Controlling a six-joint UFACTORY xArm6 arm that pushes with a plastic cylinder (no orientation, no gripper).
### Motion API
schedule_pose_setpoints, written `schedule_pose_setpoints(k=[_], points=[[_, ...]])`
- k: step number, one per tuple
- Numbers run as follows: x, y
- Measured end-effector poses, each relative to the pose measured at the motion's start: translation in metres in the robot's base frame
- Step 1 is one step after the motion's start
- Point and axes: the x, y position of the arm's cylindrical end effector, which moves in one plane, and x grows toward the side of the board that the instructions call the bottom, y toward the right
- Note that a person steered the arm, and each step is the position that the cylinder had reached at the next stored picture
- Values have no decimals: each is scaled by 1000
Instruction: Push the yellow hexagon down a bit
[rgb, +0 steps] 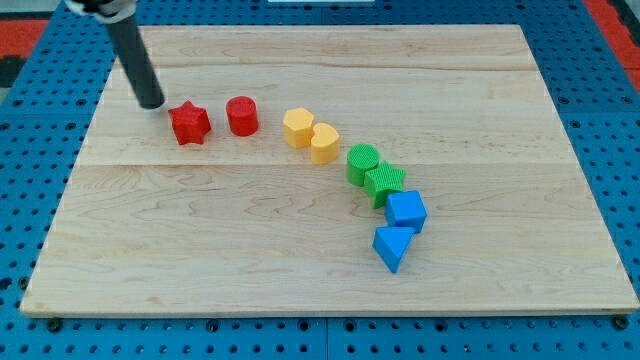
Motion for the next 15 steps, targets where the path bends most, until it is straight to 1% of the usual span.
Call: schedule_pose_setpoints(k=[1,2,3,4,5,6,7,8,9,10,12,14,15], points=[[9,39],[31,23],[-4,22],[-48,77],[-31,111],[4,90],[-11,84],[-18,132],[-9,177],[14,176],[17,165],[31,162],[19,167]])
